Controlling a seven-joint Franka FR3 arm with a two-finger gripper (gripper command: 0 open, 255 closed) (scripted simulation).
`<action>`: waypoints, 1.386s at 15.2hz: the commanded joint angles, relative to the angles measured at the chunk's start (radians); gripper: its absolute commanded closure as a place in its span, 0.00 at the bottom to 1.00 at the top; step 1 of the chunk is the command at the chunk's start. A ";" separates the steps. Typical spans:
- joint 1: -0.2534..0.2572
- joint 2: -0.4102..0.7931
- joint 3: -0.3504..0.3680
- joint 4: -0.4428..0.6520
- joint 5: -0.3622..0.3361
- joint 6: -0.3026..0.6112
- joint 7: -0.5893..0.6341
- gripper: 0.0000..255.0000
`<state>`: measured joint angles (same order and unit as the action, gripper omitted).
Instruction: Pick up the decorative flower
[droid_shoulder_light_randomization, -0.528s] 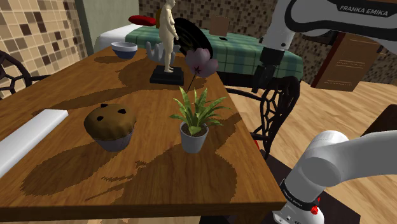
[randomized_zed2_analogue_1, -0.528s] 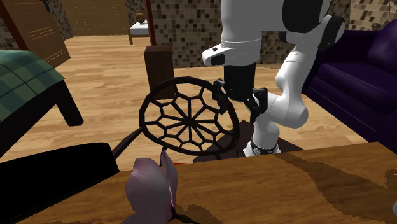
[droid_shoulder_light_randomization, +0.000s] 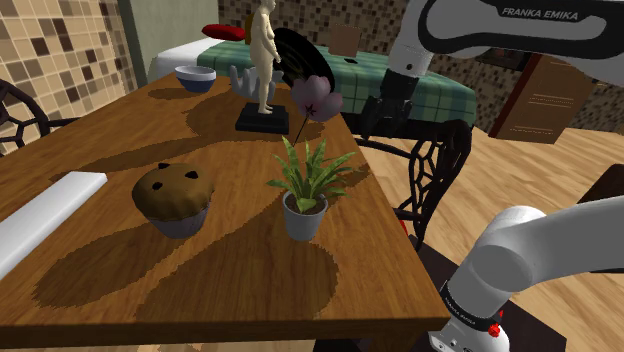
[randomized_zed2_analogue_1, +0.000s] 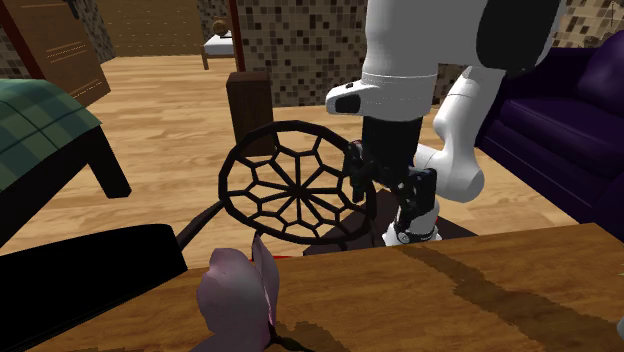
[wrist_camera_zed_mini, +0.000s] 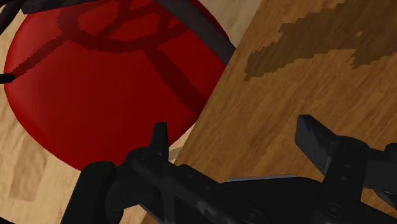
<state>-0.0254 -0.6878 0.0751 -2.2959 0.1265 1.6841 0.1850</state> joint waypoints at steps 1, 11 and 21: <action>-0.020 0.049 0.044 0.024 0.015 0.062 0.107 0.00; -0.148 0.335 0.245 0.255 -0.053 0.269 0.636 0.00; -0.213 0.523 0.330 0.399 -0.198 0.358 0.964 0.00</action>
<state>-0.2379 -0.1647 0.4046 -1.8827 -0.0702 2.0273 1.1447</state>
